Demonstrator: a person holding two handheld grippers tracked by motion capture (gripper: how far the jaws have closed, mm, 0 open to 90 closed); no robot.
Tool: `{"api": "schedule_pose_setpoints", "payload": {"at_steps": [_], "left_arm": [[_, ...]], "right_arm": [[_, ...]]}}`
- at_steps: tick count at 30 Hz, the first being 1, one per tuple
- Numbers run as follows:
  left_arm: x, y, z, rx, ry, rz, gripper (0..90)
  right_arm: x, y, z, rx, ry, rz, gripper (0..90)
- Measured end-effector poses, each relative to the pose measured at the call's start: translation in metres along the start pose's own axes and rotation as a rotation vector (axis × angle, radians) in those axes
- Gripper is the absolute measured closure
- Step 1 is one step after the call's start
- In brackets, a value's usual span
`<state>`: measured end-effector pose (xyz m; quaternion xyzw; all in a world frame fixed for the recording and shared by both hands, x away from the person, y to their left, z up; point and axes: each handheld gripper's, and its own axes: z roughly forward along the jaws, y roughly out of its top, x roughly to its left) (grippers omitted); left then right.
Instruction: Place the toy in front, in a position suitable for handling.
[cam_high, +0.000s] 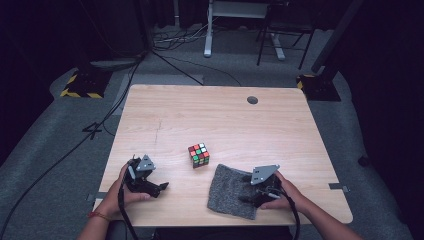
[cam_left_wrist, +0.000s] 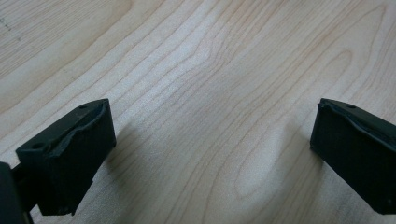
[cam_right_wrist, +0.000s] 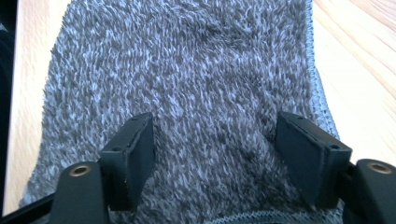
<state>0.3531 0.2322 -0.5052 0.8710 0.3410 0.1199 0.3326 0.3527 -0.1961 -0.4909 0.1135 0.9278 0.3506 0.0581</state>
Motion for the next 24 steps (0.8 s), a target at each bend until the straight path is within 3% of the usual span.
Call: {"api": "schedule_pose_setpoints", "payload": {"at_steps": [5,8,9,10,12,14,15,21,22,23,24], "left_arm": [[-0.002,0.002,0.001,0.001,0.008,-0.009,0.5],[-0.004,0.005,0.005,0.001,0.013,-0.017,0.4],[-0.005,0.008,0.007,0.0,0.01,-0.015,0.3],[-0.005,0.008,0.007,0.0,0.01,-0.015,0.3],[-0.007,0.012,0.011,-0.003,0.006,-0.009,0.2],[-0.007,0.013,0.012,-0.002,0.0,-0.005,0.2],[-0.007,0.016,0.014,0.002,-0.003,0.001,0.2],[-0.01,0.027,0.024,0.001,-0.026,0.029,0.2],[-0.01,0.03,0.026,0.002,-0.032,0.03,0.2],[-0.01,0.032,0.028,0.001,-0.028,0.03,0.6],[-0.011,0.037,0.032,0.001,-0.031,0.037,0.5]], "right_arm": [[-0.013,-0.017,-0.016,0.009,-0.026,0.046,29.6],[-0.024,-0.03,-0.027,0.019,-0.057,0.067,29.2],[-0.034,-0.041,-0.037,0.018,-0.08,0.097,29.1],[-0.034,-0.041,-0.037,0.018,-0.08,0.097,29.1],[-0.047,-0.054,-0.048,0.015,-0.123,0.145,29.0],[-0.051,-0.058,-0.052,0.017,-0.14,0.159,29.0],[-0.058,-0.065,-0.058,0.021,-0.177,0.189,28.5],[-0.064,-0.071,-0.067,0.015,-0.236,0.243,23.8],[-0.064,-0.07,-0.069,0.005,-0.24,0.251,24.0],[-0.063,-0.067,-0.074,-0.051,-0.243,0.264,25.0],[-0.063,-0.065,-0.076,-0.069,-0.249,0.266,24.5]]}}
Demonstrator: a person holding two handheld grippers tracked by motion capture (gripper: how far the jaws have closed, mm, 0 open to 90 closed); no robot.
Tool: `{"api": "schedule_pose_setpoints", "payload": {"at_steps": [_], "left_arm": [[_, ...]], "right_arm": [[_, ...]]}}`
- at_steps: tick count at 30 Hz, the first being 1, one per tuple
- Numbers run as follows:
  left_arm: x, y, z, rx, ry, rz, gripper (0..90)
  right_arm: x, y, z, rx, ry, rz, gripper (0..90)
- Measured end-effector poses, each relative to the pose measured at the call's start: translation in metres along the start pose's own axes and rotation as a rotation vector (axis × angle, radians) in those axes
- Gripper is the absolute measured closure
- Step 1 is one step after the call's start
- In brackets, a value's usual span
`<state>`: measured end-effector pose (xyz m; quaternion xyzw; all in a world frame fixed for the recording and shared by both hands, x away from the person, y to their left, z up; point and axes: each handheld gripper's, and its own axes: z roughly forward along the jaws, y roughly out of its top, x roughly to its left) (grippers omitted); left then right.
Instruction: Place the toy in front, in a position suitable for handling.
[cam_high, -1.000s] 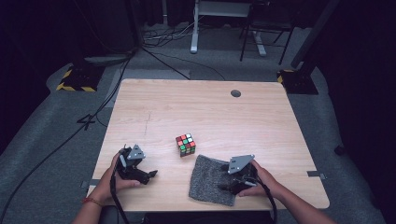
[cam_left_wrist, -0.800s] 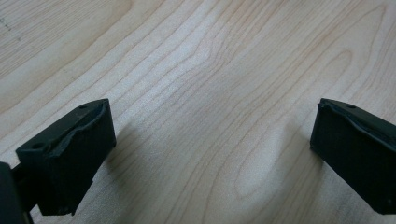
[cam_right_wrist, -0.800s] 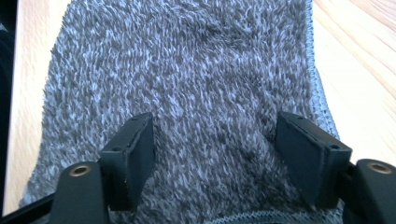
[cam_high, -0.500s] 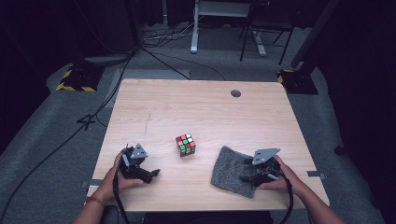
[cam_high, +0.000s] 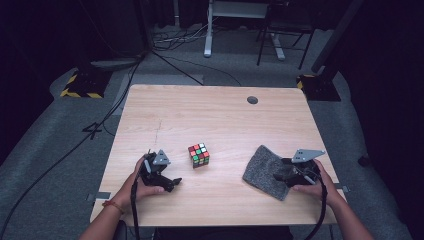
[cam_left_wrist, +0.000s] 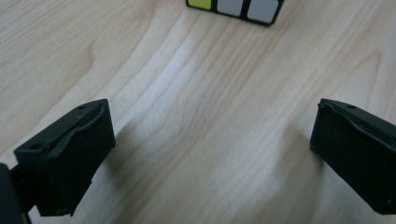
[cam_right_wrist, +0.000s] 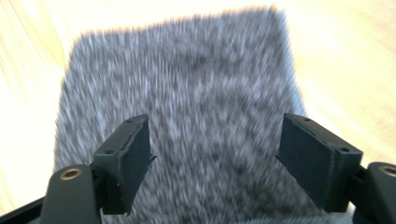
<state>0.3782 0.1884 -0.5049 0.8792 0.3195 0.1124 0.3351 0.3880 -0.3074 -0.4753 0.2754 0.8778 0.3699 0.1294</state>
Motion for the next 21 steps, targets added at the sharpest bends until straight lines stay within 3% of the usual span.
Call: {"api": "schedule_pose_setpoints", "payload": {"at_steps": [4,5,8,11,13,21], "left_arm": [[0.001,0.007,0.006,0.001,-0.005,0.007,0.5],[0.002,0.012,0.011,0.002,-0.013,0.014,0.5],[0.003,0.02,0.017,0.003,-0.024,0.026,0.6],[0.004,0.024,0.021,0.005,-0.03,0.027,0.3],[0.004,0.031,0.026,0.006,-0.044,0.051,0.4],[-0.002,0.046,0.039,0.011,-0.055,0.058,0.2]], "right_arm": [[0.004,0.006,0.001,-0.01,-0.022,-0.022,22.7],[0.008,0.009,0.006,0.003,-0.001,-0.029,24.0],[0.012,0.009,0.018,0.045,-0.003,-0.051,24.0],[0.011,0.008,0.024,0.064,-0.001,-0.043,22.4],[0.008,0.005,0.027,0.068,0.01,-0.024,21.7],[0.007,-0.003,0.025,0.04,0.008,0.003,22.1]]}}
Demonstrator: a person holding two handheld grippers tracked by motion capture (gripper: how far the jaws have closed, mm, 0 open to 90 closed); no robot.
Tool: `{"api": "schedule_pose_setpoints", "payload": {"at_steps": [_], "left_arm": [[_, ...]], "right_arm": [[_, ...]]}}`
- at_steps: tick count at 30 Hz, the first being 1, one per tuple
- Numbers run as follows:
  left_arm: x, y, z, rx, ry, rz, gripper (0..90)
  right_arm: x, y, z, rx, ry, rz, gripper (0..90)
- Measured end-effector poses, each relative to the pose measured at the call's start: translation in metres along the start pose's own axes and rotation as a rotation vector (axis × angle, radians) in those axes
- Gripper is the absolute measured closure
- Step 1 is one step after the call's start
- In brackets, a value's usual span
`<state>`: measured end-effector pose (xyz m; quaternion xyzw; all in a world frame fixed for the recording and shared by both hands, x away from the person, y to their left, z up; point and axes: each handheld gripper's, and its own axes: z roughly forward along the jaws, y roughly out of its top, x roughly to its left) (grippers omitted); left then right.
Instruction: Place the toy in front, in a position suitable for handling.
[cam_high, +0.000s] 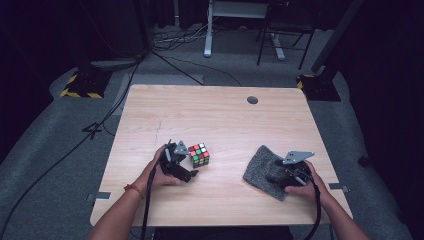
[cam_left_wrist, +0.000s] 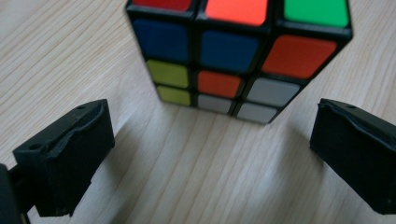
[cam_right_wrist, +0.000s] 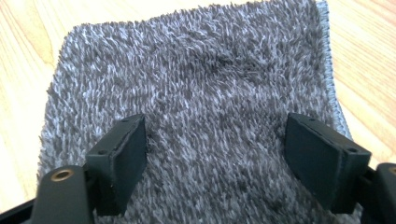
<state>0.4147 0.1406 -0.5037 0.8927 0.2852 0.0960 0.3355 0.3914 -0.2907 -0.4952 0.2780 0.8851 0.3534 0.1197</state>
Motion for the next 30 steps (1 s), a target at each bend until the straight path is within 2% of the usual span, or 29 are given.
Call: {"api": "schedule_pose_setpoints", "payload": {"at_steps": [5,8,10,11,13,15,17,19,21,22,24,27,29,30], "left_arm": [[0.0,0.009,0.007,-0.005,-0.007,0.008,3.7],[0.002,0.018,0.011,-0.035,-0.034,0.027,20.3],[0.002,0.019,0.012,-0.031,-0.035,0.033,14.2],[0.0,0.022,0.015,-0.039,-0.051,0.051,17.6],[-0.001,0.023,0.017,-0.038,-0.047,0.064,15.3],[-0.004,0.026,0.018,-0.053,-0.061,0.086,15.4],[-0.004,0.026,0.018,-0.063,-0.054,0.088,16.2],[-0.006,0.027,0.017,-0.066,-0.064,0.091,16.1],[-0.009,0.028,0.016,-0.069,-0.073,0.095,24.7],[-0.009,0.028,0.016,-0.069,-0.08,0.096,24.7],[-0.013,0.029,0.016,-0.07,-0.087,0.106,32.4],[-0.019,0.03,0.015,-0.067,-0.112,0.115,33.0],[-0.024,0.028,0.014,-0.058,-0.127,0.144,33.3],[-0.031,0.027,0.012,-0.048,-0.157,0.166,33.4]], "right_arm": [[-0.003,-0.004,-0.004,0.004,0.01,-0.006,22.1],[-0.003,-0.005,-0.005,0.004,0.009,-0.003,22.1],[-0.003,-0.005,-0.005,0.004,0.009,-0.004,22.1],[-0.004,-0.005,-0.005,0.003,0.012,-0.006,22.1],[-0.004,-0.005,-0.005,0.002,0.012,-0.006,22.1],[-0.004,-0.005,-0.005,0.001,0.013,-0.006,22.1],[-0.004,-0.005,-0.005,0.0,0.013,-0.006,22.1],[-0.004,-0.005,-0.005,0.0,0.013,-0.005,22.1],[-0.003,-0.005,-0.005,0.001,0.012,-0.006,22.1],[-0.003,-0.005,-0.005,0.001,0.012,-0.006,22.1],[-0.003,-0.005,-0.005,0.003,0.01,-0.006,22.2],[-0.001,-0.002,-0.007,0.021,-0.001,-0.016,24.4],[0.003,0.0,-0.01,0.013,-0.015,-0.034,26.2],[0.007,0.002,-0.013,0.0,-0.013,-0.048,26.4]]}}
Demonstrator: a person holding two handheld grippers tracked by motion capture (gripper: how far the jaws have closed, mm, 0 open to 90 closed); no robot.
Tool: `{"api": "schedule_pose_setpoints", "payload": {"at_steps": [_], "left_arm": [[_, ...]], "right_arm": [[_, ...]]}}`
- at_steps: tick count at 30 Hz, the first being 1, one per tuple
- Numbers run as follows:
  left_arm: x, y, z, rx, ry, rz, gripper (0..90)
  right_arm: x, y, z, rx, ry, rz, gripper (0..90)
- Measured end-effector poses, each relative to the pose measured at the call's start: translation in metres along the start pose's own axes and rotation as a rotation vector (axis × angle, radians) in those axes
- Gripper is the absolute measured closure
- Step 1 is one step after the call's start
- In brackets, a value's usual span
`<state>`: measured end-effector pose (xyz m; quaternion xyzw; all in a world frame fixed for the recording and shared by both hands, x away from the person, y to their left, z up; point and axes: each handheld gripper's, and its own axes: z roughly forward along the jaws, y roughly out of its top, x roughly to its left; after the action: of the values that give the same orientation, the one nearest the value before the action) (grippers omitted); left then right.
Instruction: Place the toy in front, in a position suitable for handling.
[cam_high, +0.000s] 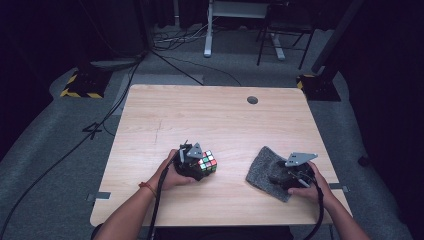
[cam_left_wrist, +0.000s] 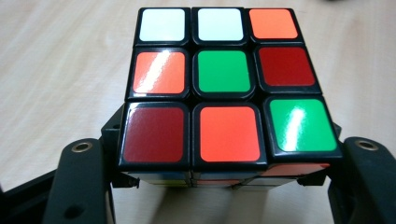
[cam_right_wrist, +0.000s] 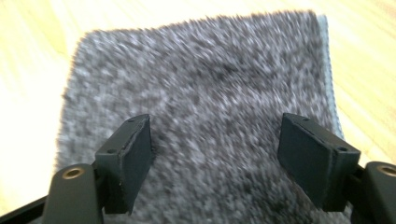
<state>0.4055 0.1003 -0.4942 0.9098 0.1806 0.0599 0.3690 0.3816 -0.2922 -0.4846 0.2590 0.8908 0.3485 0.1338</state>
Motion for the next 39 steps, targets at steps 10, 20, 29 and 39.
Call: {"api": "schedule_pose_setpoints", "payload": {"at_steps": [10,20,29,39], "left_arm": [[-0.028,0.002,0.001,0.013,-0.087,0.073,33.4],[-0.036,-0.002,0.005,0.03,-0.08,0.071,25.0],[-0.036,-0.005,0.001,0.006,-0.047,0.021,17.4],[-0.033,0.0,0.006,-0.002,-0.052,0.033,33.4]], "right_arm": [[0.008,0.005,0.012,0.024,0.032,0.0,24.9],[0.003,-0.001,0.01,0.021,0.042,0.039,31.3],[0.006,0.001,0.009,0.003,0.055,0.019,70.4],[0.007,0.001,0.008,-0.027,0.056,-0.011,78.3]]}}
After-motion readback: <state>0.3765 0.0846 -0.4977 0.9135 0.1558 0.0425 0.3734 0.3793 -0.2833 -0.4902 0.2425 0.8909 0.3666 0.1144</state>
